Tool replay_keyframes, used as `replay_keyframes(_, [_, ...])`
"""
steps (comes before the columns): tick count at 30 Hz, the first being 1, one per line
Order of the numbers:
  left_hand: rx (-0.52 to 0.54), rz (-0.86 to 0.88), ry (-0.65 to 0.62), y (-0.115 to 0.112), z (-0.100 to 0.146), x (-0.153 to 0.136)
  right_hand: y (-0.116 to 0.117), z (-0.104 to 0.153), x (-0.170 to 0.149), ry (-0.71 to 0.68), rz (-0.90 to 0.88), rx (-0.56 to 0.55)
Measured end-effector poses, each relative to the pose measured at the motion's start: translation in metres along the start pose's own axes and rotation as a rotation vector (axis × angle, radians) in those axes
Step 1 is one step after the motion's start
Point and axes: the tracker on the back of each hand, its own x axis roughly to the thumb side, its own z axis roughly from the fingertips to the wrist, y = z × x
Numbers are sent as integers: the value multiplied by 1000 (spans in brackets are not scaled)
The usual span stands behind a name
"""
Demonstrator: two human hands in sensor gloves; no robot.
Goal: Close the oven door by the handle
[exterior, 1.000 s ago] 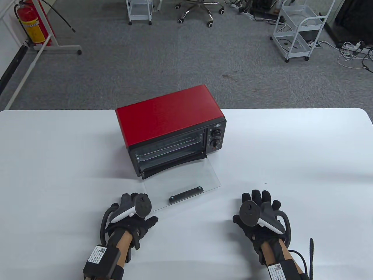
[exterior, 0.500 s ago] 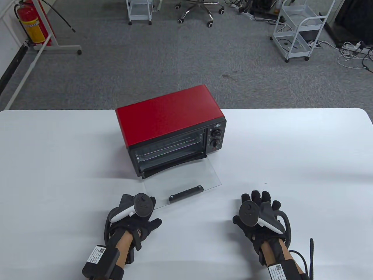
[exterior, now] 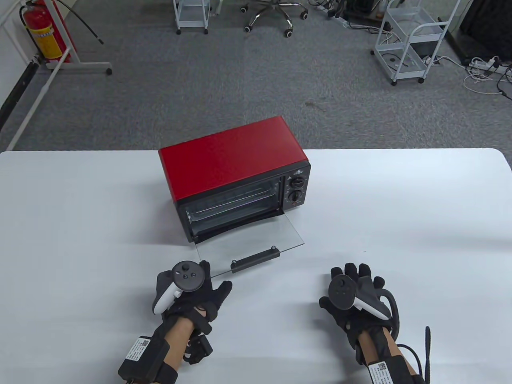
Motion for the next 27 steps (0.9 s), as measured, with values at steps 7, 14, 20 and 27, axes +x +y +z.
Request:
replay_keyframes(7, [89, 85, 37, 0, -7, 6, -1, -3, -2, -3, -20, 10])
replay_keyframes(14, [124, 96, 51, 0, -19, 15, -2, -4, -2, -12, -34, 19])
replay_keyframes(20, [136, 97, 54, -1, -22, 17, -2, -5, -1, -21, -38, 27])
replay_keyframes(27, [163, 133, 32, 3, -21, 25, -4, -5, -1, -15, -33, 22])
